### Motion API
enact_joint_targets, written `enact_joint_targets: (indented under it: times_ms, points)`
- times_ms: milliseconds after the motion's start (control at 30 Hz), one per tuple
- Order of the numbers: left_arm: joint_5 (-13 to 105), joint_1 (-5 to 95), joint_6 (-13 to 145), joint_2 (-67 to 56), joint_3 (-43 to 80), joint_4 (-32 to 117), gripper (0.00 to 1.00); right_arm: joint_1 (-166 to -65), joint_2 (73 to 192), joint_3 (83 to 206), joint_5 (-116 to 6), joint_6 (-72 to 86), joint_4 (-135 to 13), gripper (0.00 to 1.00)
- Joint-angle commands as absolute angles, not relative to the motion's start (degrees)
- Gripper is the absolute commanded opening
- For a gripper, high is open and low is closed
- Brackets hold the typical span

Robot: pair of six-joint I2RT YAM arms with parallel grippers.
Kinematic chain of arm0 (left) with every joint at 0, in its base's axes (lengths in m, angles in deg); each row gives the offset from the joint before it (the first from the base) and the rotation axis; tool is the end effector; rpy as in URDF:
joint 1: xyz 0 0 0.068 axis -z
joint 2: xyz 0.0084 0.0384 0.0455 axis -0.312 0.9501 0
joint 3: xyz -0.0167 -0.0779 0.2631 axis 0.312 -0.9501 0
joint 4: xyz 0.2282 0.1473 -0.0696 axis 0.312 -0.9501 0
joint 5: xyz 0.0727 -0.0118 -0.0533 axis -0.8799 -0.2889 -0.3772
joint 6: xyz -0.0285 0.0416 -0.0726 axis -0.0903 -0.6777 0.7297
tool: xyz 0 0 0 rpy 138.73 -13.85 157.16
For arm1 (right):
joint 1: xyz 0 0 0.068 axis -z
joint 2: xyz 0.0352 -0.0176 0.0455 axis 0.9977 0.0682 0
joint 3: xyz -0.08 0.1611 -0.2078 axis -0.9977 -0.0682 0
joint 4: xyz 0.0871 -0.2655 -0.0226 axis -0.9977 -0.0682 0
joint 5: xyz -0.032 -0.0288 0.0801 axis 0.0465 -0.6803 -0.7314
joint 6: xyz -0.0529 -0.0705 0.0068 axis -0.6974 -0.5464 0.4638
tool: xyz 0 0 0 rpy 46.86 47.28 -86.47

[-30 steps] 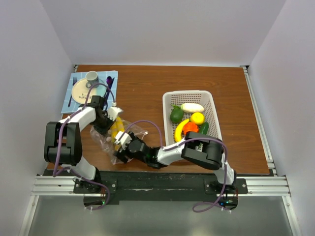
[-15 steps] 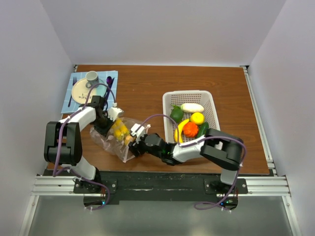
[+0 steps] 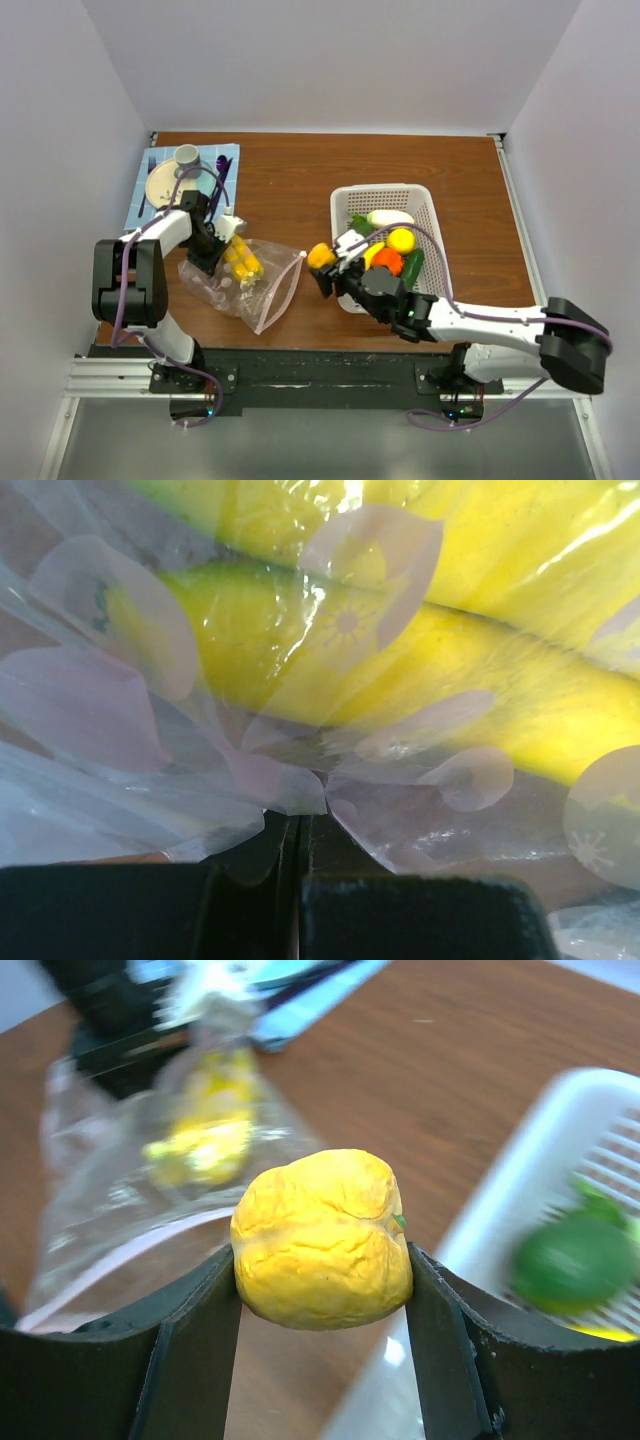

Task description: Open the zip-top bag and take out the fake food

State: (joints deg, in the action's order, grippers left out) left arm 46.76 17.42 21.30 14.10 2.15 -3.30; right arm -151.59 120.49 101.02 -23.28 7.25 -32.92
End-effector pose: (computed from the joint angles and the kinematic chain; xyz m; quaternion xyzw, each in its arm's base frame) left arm 0.3062 -0.0080 0.1053 0.2781 0.9557 -0.0557 0.0794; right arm 0.1604 0.2752 0.2267 -0.2487 0.7161 0.2464 0.6039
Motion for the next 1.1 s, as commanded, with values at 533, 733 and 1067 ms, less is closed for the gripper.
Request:
enact_joint_targets:
  times_ms: [533,733,1067]
  points:
    - [48.4,17.0,19.5,15.4,3.7,-4.8,0.00,-142.3,129.1,115.3,-7.1,9.4,-49.2,0.99]
    - [49.0,17.0,20.2,16.5,4.1,-4.0,0.00,-152.5,129.8,113.3,-21.1,2.0,-41.7,0.58]
    - [47.9,16.9,20.7,16.6,3.8,-3.6,0.00,-152.5,144.7,115.2,-35.8,6.5,-33.8,0.36]
